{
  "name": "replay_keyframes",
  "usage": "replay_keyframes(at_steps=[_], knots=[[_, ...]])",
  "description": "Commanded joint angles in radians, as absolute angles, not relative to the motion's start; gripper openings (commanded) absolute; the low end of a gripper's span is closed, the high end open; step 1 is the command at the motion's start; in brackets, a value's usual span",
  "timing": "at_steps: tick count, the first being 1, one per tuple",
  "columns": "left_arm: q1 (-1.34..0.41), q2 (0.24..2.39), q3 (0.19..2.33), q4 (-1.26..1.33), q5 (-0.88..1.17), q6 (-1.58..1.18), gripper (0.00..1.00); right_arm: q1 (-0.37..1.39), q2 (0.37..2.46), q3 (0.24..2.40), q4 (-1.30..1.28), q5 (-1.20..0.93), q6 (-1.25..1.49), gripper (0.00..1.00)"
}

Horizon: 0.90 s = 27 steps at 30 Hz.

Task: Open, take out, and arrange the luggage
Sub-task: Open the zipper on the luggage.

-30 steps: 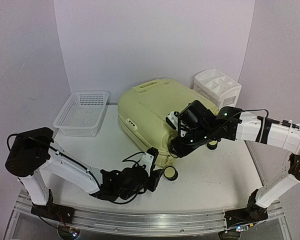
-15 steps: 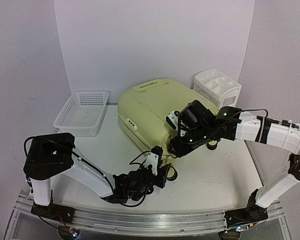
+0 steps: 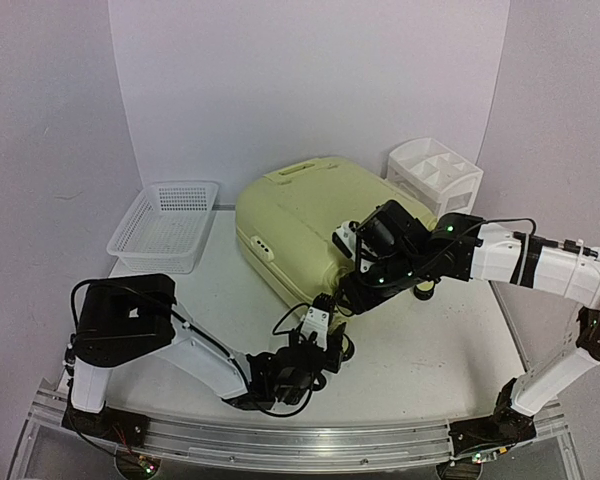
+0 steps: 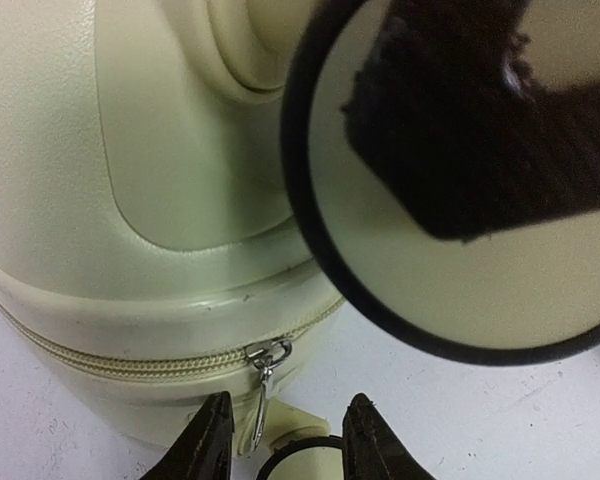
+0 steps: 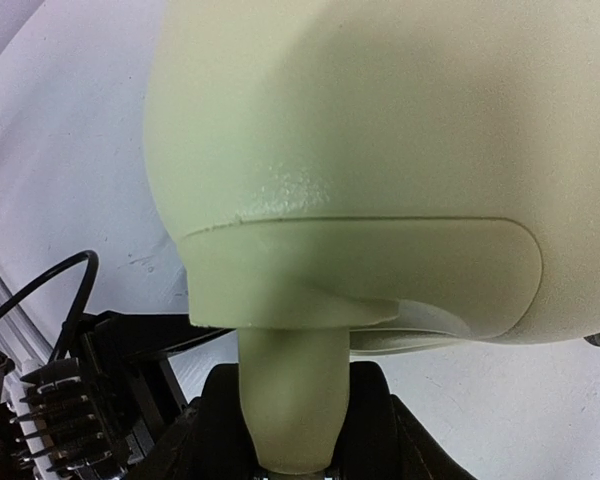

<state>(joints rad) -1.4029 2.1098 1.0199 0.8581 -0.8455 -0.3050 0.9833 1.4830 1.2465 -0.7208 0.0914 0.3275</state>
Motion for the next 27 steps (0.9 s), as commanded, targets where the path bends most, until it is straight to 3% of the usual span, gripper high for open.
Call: replay_keyframes(at_steps=[1, 7, 14, 17, 21, 25, 27], knots=[[-1.379, 2.132, 1.071, 0.902, -0.886, -0.291, 0.38, 1.004, 1.402, 1.314, -0.458, 0.06, 0.343, 0.0], [-1.349, 2.168, 1.111, 0.901, -0.889, -0.294, 0.36, 1.004, 1.398, 1.299, -0.441, 0.052, 0.357, 0.0], [-1.319, 2.203, 1.164, 0.904, -0.946, -0.283, 0.17, 1.004, 1.398, 1.291, -0.436, 0.04, 0.374, 0.0], [-1.301, 2.201, 1.151, 0.906, -0.918, -0.295, 0.01, 1.004, 1.39, 1.283, -0.435, 0.044, 0.378, 0.0], [-1.296, 2.168, 1.082, 0.963, -0.875, -0.291, 0.0, 1.004, 1.373, 1.268, -0.436, 0.071, 0.383, 0.0], [-1.295, 2.199, 0.96, 1.306, -0.77, -0.212, 0.0, 1.004, 1.364, 1.259, -0.436, 0.102, 0.393, 0.0], [-1.296, 2.202, 0.944, 1.345, -0.745, -0.186, 0.0, 1.003, 1.367, 1.264, -0.436, 0.103, 0.397, 0.0]])
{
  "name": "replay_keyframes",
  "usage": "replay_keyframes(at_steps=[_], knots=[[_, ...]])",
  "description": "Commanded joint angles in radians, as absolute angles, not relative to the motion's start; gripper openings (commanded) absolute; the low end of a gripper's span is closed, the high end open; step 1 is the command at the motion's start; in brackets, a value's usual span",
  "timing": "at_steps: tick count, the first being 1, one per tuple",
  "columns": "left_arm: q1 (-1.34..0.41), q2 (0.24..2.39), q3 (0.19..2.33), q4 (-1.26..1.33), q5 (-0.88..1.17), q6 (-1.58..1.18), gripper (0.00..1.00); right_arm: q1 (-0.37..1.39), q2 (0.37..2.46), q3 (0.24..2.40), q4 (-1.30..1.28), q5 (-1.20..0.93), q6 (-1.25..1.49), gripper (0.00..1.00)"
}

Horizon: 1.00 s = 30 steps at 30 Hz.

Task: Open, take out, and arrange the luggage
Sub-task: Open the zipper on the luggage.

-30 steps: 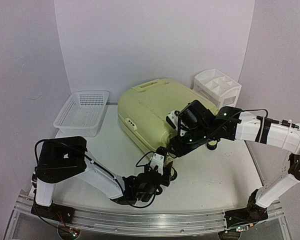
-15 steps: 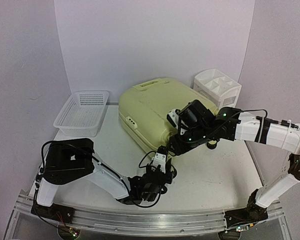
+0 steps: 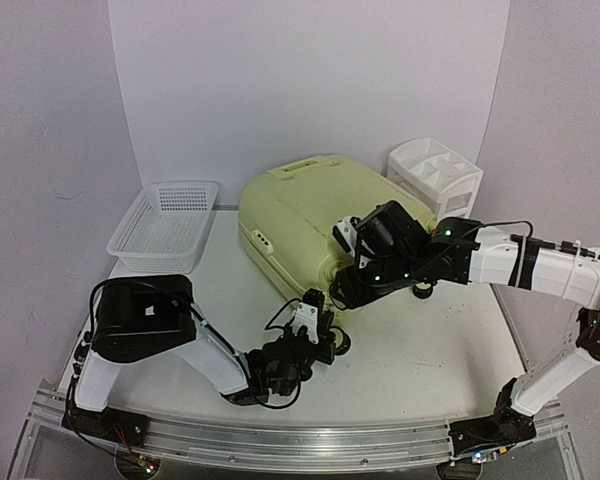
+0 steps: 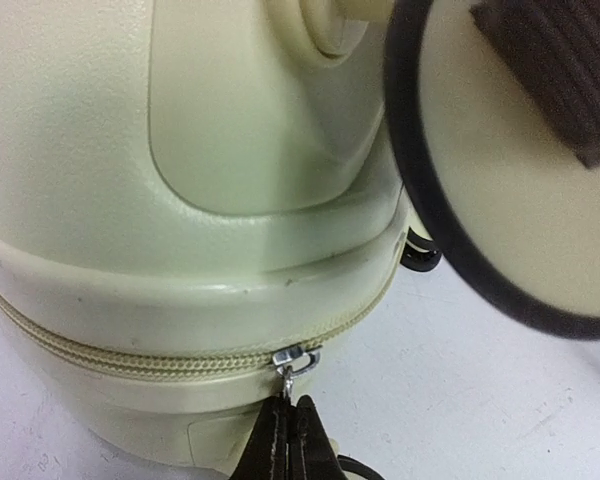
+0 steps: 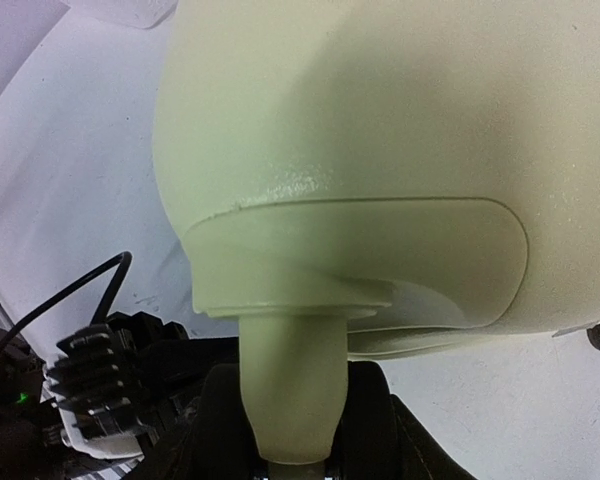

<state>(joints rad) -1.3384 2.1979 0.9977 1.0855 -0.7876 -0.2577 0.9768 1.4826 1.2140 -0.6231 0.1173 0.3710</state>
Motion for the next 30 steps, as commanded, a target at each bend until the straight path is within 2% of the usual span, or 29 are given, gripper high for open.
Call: replay_keyframes(at_steps=[1, 14, 20, 30], knots=[[-1.296, 2.199, 0.945, 1.345, -0.738, -0.169, 0.0, 1.004, 1.368, 1.266, -0.436, 0.1, 0.399, 0.0], [-1.257, 2.082, 0.809, 1.319, -0.76, -0.186, 0.0, 1.004, 1.36, 1.271, -0.445, 0.124, 0.391, 0.0], [-1.223, 1.989, 0.76, 1.192, -0.77, -0.238, 0.0, 1.003, 1.345, 1.253, -0.47, 0.151, 0.393, 0.0], [-1.082, 1.852, 0.74, 0.861, -0.593, -0.385, 0.0, 1.004, 1.321, 1.196, -0.503, 0.082, 0.347, 0.0]])
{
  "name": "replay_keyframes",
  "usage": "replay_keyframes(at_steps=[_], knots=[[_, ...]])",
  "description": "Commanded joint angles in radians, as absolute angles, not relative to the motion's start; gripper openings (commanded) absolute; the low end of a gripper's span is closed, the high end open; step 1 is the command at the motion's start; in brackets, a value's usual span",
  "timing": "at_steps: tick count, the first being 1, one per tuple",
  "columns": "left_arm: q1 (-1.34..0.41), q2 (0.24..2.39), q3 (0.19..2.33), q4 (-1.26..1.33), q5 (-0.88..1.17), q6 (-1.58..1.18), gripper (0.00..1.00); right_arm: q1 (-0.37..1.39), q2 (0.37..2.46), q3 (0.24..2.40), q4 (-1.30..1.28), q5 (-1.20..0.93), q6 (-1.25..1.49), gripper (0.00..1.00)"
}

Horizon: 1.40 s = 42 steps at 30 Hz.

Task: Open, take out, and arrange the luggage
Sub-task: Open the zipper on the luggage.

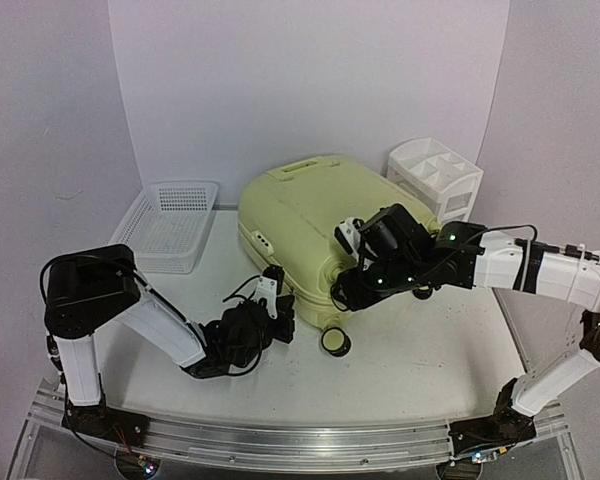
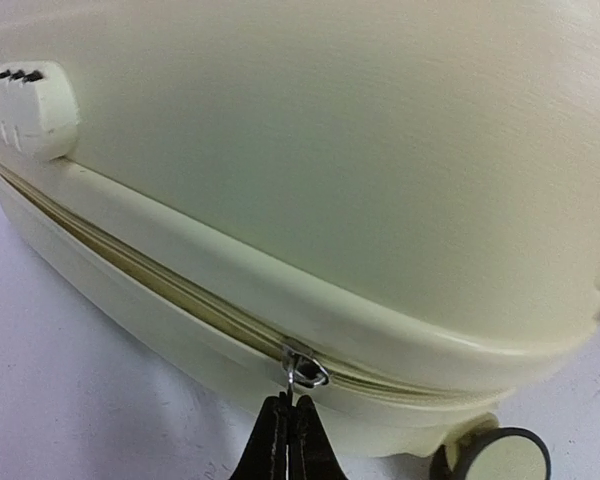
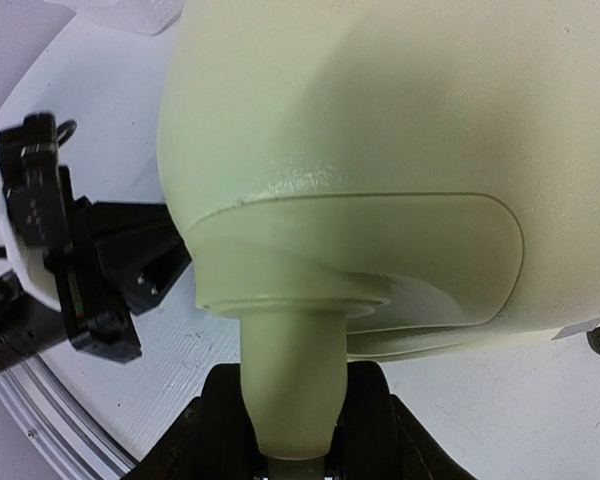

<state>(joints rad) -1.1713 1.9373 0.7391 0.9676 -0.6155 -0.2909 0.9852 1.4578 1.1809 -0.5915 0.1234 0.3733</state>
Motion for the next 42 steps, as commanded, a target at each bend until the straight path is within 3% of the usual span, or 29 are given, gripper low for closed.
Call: replay_keyframes(at_steps=[1, 20, 42], knots=[[-1.064, 1.843, 0.741, 0.836, -0.565, -0.395, 0.0, 1.003, 1.315, 1.189, -0.506, 0.072, 0.339, 0.0], [-0.655, 1.768, 0.929, 0.349, -0.175, -0.446, 0.0, 1.003, 1.165, 1.031, -0.629, -0.134, 0.267, 0.0], [-0.403, 1.79, 1.109, 0.186, 0.065, -0.38, 0.0, 1.004, 0.998, 0.871, -0.741, -0.072, 0.308, 0.0]])
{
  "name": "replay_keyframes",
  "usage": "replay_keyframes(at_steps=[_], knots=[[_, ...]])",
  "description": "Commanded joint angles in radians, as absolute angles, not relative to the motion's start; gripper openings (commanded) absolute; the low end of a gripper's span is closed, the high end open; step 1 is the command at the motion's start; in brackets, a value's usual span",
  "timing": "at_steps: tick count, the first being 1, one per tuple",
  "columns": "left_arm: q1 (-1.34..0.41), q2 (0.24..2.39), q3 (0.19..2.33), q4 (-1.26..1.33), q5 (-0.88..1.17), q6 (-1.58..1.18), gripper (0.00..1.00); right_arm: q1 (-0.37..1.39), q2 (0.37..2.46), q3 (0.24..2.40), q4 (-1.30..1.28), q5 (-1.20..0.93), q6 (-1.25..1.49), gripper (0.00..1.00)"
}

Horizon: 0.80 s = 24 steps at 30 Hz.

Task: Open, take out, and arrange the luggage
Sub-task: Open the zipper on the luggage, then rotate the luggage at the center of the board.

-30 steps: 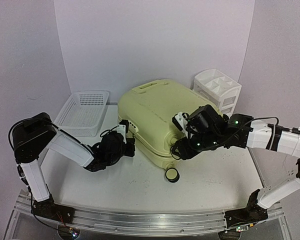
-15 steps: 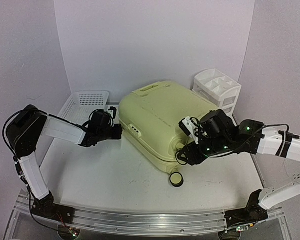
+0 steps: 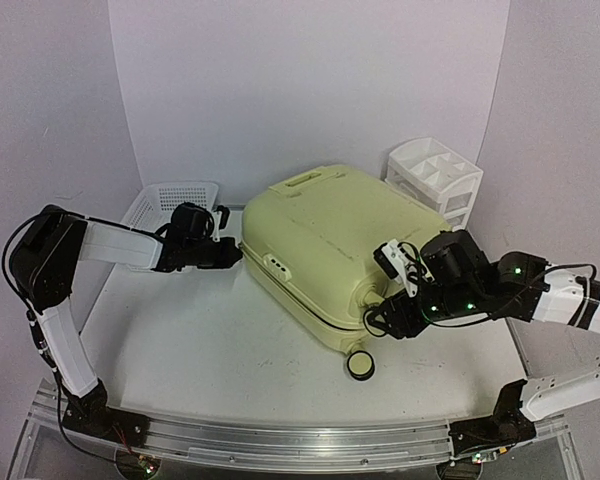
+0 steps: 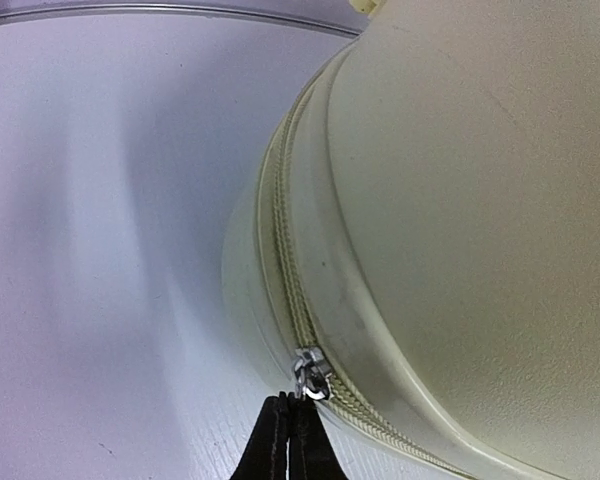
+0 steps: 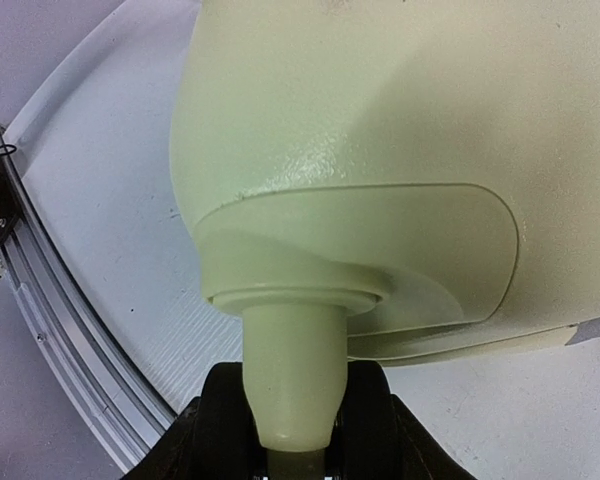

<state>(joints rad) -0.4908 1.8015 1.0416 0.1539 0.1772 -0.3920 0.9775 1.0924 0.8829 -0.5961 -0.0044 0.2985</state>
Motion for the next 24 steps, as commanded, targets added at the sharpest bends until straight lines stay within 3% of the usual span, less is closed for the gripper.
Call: replay_keyframes(at_steps=[1, 8, 16, 24], knots=[[-0.401, 1.784, 1.107, 0.184, 0.068, -0.373, 0.0, 1.005, 0.989, 0.867, -0.746, -0.061, 0.313, 0.0], [-0.4, 1.711, 1.026, 0.179, 0.064, -0.382, 0.0, 1.005, 0.931, 0.854, -0.788, 0.216, 0.378, 0.0], [-0.4, 1.562, 0.867, 0.178, 0.049, -0.396, 0.0, 1.005, 0.932, 0.859, -0.792, 0.334, 0.377, 0.01], [-0.402, 1.353, 0.663, 0.177, 0.081, -0.428, 0.0, 1.004, 0.946, 0.867, -0.794, 0.45, 0.375, 0.16]])
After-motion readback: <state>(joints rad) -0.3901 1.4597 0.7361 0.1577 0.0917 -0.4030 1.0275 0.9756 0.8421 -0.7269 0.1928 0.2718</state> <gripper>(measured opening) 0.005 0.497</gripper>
